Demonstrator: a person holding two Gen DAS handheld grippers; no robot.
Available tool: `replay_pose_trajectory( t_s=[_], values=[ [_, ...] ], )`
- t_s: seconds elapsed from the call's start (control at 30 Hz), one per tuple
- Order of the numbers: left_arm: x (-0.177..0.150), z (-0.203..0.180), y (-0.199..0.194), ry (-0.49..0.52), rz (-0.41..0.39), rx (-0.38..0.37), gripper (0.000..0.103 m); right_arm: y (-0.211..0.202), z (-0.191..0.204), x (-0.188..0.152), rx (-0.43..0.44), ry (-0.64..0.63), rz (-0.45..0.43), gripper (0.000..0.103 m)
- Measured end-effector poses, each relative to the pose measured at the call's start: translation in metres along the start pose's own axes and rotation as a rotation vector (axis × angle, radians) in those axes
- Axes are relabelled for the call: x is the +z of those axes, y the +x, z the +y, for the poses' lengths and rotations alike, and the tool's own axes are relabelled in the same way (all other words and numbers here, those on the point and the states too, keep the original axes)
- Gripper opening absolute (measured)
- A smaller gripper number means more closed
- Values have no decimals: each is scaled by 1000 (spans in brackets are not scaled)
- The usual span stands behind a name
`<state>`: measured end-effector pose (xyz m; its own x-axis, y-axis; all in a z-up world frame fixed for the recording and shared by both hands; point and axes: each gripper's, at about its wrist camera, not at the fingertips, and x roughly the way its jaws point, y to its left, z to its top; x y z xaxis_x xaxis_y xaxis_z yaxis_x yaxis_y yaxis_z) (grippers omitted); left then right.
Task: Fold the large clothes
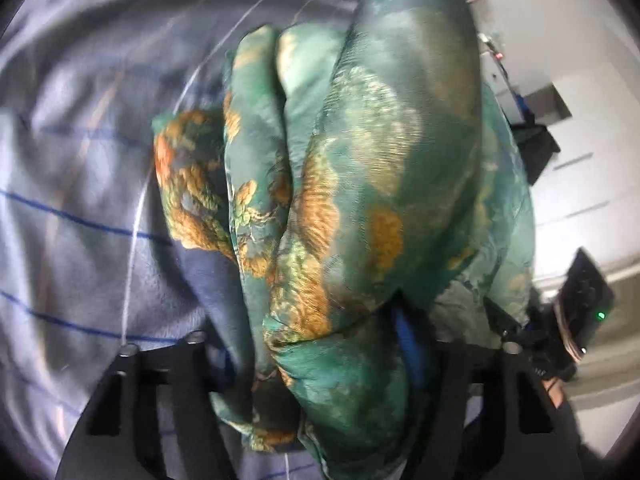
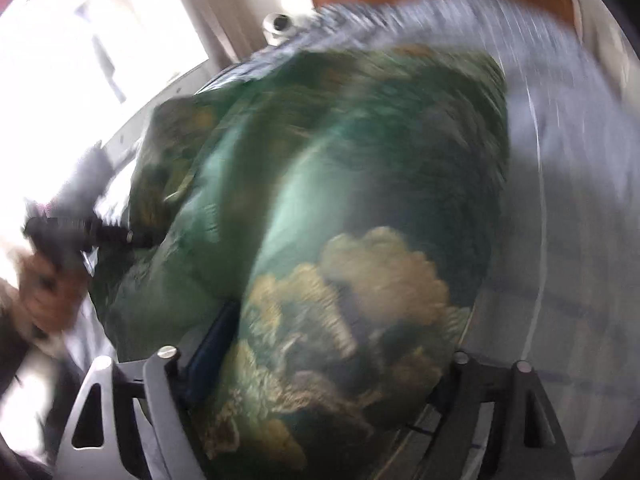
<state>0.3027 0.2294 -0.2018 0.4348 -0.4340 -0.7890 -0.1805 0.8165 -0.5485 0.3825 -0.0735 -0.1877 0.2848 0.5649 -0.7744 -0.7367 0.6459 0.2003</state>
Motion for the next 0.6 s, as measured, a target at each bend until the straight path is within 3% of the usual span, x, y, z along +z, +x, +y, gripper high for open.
replay_pose_trajectory(
  t_s=[0.17,0.27,0.4,0.57,0.6],
  values=[
    [-3,-36,-33,91,-104,39,57,-32,39,3,-66,-159,-122,75],
    [17,-56,-47,133,-179,40,57,-48,45,16,-95,-194,-198,75],
    [61,-77,-38,158,-234,51,57,-56,21,57,-90,-178,-250,75],
    [116,-64,2,140,-229,87,60,-29,-38,91,-5,-79,-196,75],
    [103,-51,7,136,-217,95,61,-16,-53,97,22,-45,-170,75]
  ],
)
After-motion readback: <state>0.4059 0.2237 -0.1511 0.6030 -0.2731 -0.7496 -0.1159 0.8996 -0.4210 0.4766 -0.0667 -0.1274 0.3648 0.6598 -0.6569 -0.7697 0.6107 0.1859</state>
